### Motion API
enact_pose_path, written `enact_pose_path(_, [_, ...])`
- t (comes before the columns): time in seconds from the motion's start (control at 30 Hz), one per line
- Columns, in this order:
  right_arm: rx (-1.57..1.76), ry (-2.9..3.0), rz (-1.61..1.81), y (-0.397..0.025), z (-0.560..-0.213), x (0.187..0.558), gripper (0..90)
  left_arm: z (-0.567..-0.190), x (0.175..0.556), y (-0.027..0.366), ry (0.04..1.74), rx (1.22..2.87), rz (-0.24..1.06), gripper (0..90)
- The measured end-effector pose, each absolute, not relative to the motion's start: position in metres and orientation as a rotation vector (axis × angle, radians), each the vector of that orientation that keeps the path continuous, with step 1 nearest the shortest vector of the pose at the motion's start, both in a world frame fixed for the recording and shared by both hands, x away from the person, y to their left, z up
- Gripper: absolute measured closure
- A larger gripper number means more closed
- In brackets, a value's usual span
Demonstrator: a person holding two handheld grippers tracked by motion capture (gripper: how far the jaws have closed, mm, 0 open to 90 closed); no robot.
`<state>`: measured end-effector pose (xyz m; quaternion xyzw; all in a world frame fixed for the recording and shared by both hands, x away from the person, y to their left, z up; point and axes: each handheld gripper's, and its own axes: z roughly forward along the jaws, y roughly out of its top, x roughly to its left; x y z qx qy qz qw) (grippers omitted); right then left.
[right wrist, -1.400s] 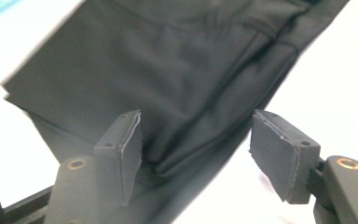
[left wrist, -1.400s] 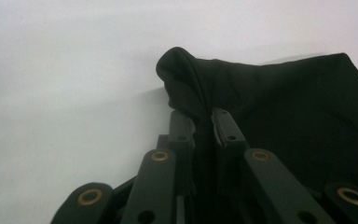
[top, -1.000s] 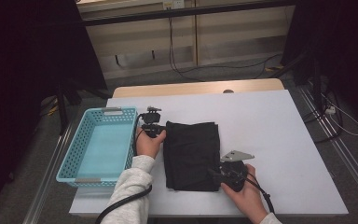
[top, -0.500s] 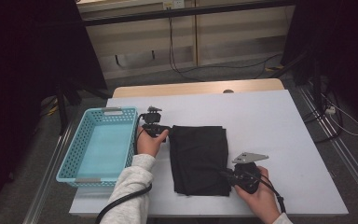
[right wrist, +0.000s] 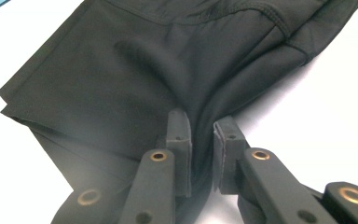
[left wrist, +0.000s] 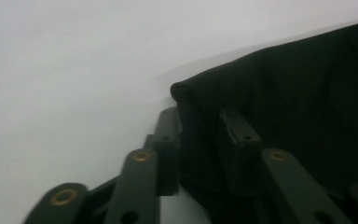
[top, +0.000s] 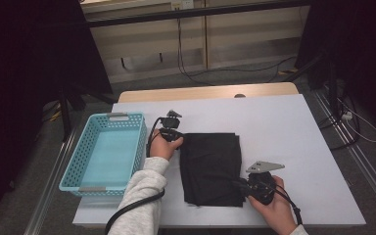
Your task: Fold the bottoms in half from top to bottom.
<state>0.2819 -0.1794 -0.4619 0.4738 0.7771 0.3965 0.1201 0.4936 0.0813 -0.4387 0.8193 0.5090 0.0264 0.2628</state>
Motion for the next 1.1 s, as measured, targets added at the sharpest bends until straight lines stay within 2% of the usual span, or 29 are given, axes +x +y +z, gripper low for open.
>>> enact_pose_path(0.07, [1.388, 2.273, 1.162, -0.179, -0.462, 0.282, 79.9, -0.437, 0.495, 0.08, 1.381, 2.233, 0.066, 82.0])
enact_pose_path(0.2, [1.383, 2.271, 1.166, -0.178, -0.461, 0.282, 80.1, -0.428, 0.5, 0.079, 1.441, 2.254, 0.053, 84.8])
enact_pose_path(0.3, [1.371, 2.272, 1.176, -0.177, -0.46, 0.282, 80.2, -0.415, 0.506, 0.081, 1.477, 2.277, 0.015, 85.4])
enact_pose_path(0.57, [1.338, 2.263, 1.231, -0.173, -0.452, 0.285, 80.7, -0.378, 0.512, 0.088, 1.481, 2.324, 0.031, 85.8])
enact_pose_path(1.1, [1.239, 2.253, 1.307, -0.155, -0.436, 0.282, 80.9, -0.337, 0.517, 0.106, 1.548, 2.386, 0.024, 85.9])
